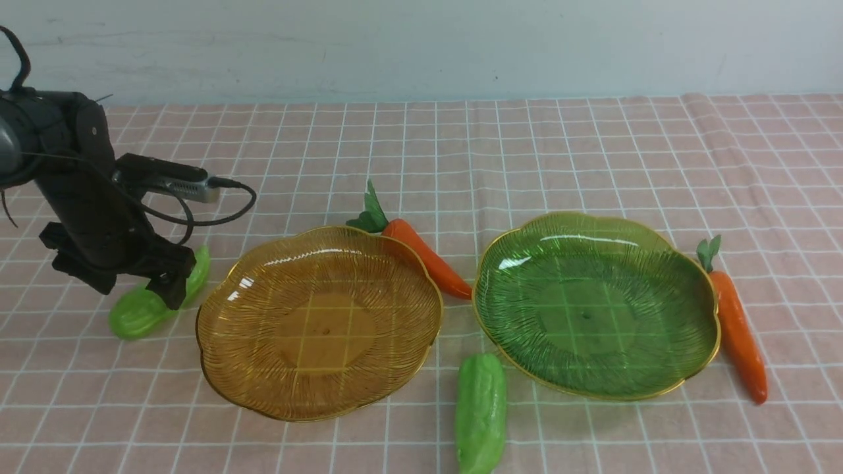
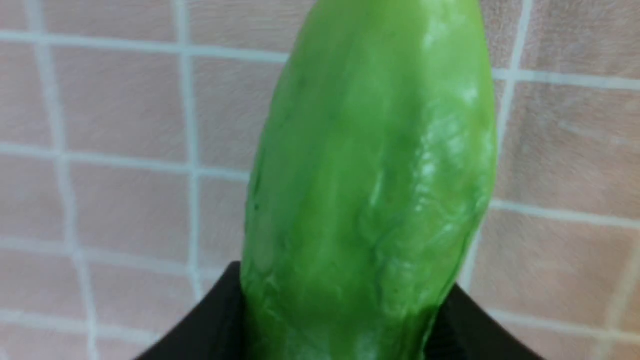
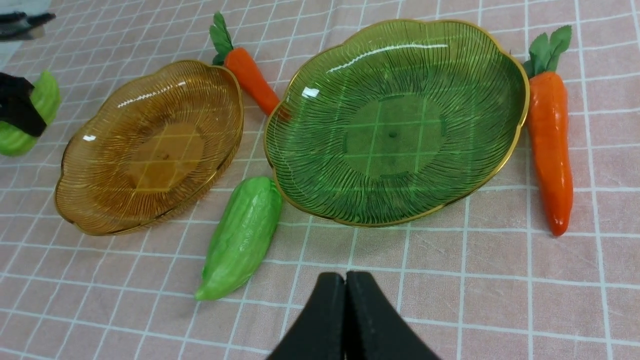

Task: Put different types of vegetables on the plate.
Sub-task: 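Put the green cucumber next to the left plate into that plate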

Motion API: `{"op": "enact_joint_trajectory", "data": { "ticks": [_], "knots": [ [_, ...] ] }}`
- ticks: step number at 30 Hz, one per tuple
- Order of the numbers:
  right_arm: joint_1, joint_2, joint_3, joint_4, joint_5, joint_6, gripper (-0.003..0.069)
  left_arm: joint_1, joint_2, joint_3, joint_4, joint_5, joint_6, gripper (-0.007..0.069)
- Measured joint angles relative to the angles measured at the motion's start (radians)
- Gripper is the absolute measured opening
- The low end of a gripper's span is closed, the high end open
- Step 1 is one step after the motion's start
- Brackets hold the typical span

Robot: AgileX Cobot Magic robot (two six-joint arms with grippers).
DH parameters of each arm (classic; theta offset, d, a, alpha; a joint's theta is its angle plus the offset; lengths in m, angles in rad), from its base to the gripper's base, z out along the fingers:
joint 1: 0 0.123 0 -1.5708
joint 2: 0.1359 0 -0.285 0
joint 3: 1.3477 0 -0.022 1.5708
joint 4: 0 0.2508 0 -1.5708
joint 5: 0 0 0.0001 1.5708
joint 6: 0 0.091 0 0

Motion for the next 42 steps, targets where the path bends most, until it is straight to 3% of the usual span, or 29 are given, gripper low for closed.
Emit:
{"op": "enact_joint_trajectory", "data": {
  "ticks": [9, 17, 23, 27, 31, 33, 37, 40, 42],
  "knots": [
    [0.000, 0.000, 0.000, 0.002, 0.000, 0.000, -0.0015, -0.130, -0.141, -0.055, -0.275, 0.121, 0.124, 0.0307],
    [0.000, 0.000, 0.000, 0.003, 0.000, 0.000, -0.0015, -0.272, -0.114, -0.054, -0.270, 0.125, 0.136, 0.0322],
    [0.000, 0.000, 0.000, 0.003, 0.008, -0.001, -0.0015, -0.356, -0.064, -0.054, -0.184, 0.125, 0.114, 0.0442],
    [0.000, 0.000, 0.000, 0.003, 0.016, -0.005, -0.0015, -0.373, -0.042, -0.055, -0.158, 0.125, 0.048, 0.0599],
    [0.000, 0.000, 0.000, 0.003, 0.023, -0.008, -0.0015, -0.373, -0.041, -0.082, -0.174, 0.125, 0.036, 0.0631],
    [0.000, 0.000, 0.000, 0.003, 0.024, -0.013, -0.0015, -0.374, -0.054, -0.090, -0.202, 0.125, 0.035, 0.0617],
    [0.000, 0.000, 0.000, 0.003, 0.025, -0.018, -0.0015, -0.412, -0.101, -0.087, -0.287, 0.125, 0.055, 0.0486],
    [0.000, 0.000, 0.000, 0.003, 0.028, -0.019, -0.0015, -0.473, -0.137, -0.073, -0.307, 0.125, 0.076, 0.0330],
    [0.000, 0.000, 0.000, 0.003, 0.030, -0.019, -0.0015, -0.558, -0.159, -0.058, -0.320, 0.126, 0.080, 0.0139]
  ]
}}
